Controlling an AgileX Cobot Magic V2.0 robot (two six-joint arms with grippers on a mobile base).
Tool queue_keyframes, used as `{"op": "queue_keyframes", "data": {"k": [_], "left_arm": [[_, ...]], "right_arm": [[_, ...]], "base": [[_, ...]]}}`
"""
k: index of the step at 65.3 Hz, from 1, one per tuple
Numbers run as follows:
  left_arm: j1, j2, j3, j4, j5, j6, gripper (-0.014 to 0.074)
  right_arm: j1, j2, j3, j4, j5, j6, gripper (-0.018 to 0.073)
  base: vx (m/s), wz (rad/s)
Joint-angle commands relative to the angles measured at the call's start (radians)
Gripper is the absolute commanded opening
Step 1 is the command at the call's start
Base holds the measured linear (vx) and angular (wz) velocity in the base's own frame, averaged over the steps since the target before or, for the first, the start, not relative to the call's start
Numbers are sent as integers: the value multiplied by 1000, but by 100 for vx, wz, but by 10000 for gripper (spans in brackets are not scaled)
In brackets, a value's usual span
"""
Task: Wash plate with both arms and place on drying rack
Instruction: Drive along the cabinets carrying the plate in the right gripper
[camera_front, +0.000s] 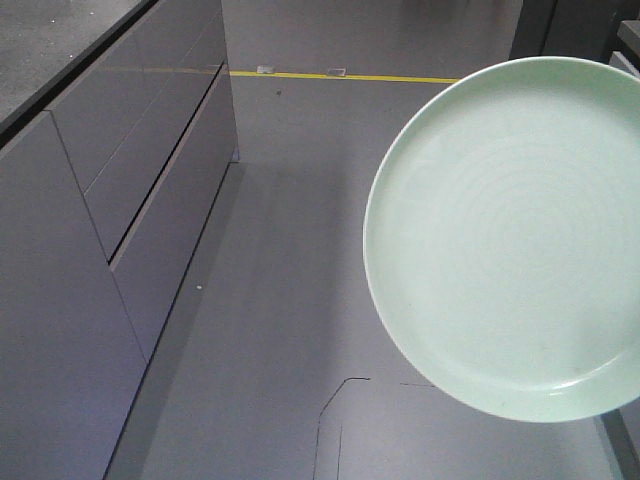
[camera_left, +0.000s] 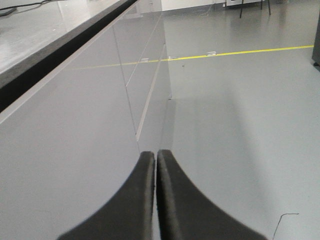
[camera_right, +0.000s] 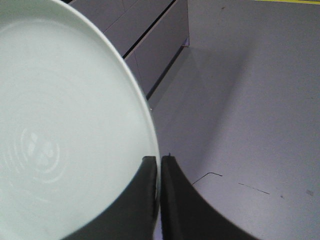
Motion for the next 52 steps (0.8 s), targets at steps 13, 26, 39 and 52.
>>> {"op": "queue_keyframes", "data": {"k": [13,26,39,52], "left_arm": [[-1,-14,19,2,-79,-5,-6],[-1,-14,19,2,-79,-5,-6],[-1,-14,19,2,-79,-5,-6],[-1,-14,19,2,-79,-5,-6]], "right_arm": [[0,6,-24,39,-55,-2,-6],[0,6,-24,39,-55,-2,-6],[0,6,-24,39,-55,-2,-6],[0,6,-24,39,-55,-2,-6]], "base": [[15,-15],[14,-13],[14,-11],[15,-6]]}}
